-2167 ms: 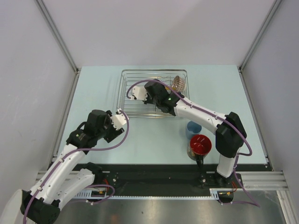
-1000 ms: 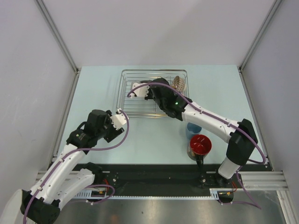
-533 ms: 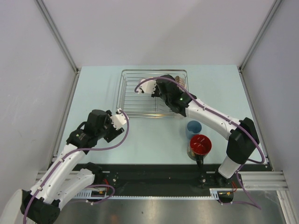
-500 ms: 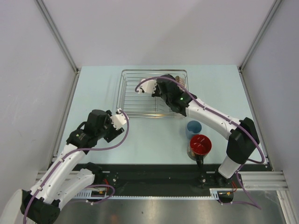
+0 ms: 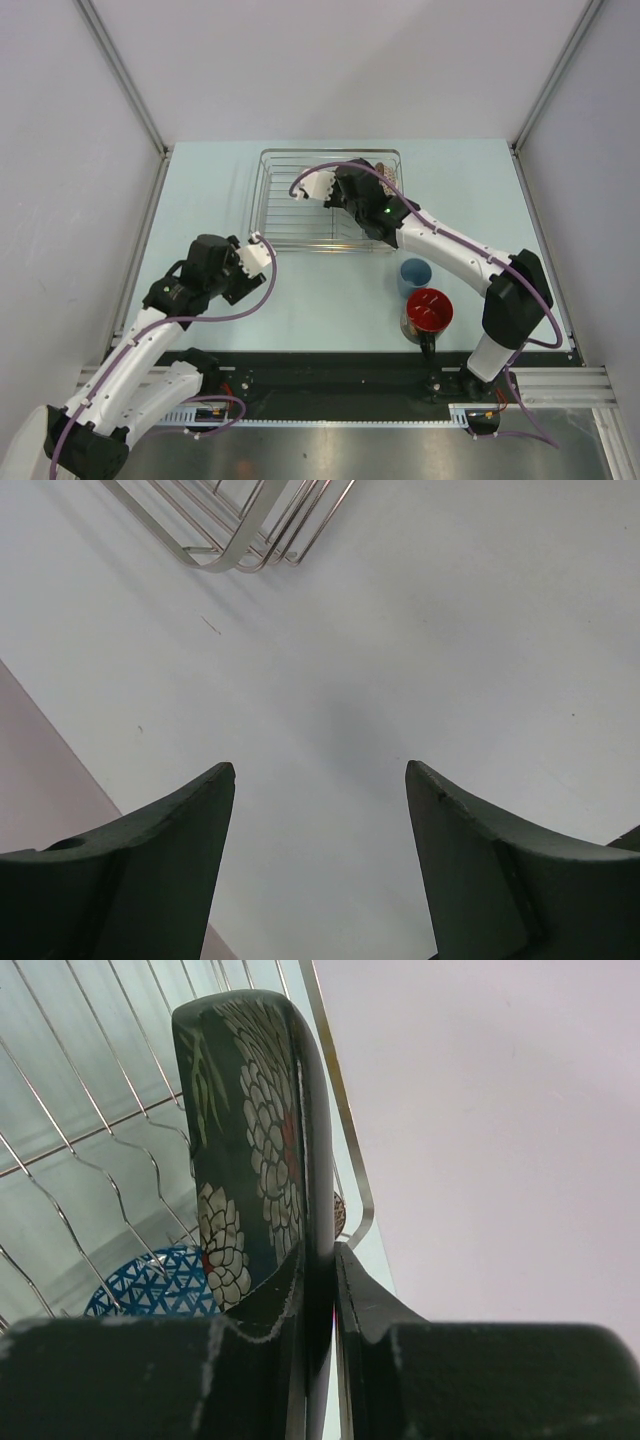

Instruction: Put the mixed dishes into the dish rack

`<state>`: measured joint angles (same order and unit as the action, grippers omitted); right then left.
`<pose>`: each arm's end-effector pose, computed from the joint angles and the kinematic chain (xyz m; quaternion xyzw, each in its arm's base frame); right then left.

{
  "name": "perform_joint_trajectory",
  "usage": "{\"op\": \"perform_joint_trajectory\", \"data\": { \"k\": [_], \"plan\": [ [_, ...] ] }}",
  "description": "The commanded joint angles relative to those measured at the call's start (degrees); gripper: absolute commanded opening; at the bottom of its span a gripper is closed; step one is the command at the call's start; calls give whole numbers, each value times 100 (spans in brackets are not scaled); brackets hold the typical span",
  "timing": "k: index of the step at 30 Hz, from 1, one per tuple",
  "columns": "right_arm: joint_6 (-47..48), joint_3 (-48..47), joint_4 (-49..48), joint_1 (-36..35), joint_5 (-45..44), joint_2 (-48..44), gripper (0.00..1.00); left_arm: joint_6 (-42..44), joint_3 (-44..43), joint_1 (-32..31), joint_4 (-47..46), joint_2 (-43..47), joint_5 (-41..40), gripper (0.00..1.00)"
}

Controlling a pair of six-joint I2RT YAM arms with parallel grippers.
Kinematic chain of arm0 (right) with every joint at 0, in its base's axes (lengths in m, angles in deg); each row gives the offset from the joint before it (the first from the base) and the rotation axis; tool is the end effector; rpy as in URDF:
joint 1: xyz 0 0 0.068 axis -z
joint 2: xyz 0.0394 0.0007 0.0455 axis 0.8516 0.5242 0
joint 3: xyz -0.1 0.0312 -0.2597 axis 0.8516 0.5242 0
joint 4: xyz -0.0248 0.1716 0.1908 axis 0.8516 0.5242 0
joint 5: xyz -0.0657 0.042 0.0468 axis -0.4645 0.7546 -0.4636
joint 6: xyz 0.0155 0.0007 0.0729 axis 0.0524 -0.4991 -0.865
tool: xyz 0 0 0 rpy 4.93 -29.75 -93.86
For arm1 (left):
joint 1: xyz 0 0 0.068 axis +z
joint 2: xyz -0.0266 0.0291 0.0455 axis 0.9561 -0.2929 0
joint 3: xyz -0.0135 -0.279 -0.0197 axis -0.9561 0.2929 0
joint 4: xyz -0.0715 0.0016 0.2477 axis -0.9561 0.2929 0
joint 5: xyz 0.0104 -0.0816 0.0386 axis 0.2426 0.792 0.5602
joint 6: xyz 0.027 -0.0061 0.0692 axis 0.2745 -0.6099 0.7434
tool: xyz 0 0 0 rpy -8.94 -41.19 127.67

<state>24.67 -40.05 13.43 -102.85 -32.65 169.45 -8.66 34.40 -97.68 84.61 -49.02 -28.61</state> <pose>0.3139 0.2780 0.3286 -0.5778 0.6051 -0.1986 0.5104 0.1553 -0.0684 0.2579 0.4476 0.8040 0.0529 0.3879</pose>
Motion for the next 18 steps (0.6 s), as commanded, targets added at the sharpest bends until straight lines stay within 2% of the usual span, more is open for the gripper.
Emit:
{"op": "perform_joint_trajectory", "data": {
  "k": [1, 11, 18],
  "plan": [
    [-72, -181, -527, -88, 315, -29, 0, 19, 10, 45, -201, -23, -46, 75],
    [-319, -94, -263, 158, 861, 112, 0, 2, 18, 45, -228, -14, -55, 75],
    [498, -49, -623, -62, 633, -178, 0, -16, 45, 45, -280, -31, -46, 75]
  ]
}}
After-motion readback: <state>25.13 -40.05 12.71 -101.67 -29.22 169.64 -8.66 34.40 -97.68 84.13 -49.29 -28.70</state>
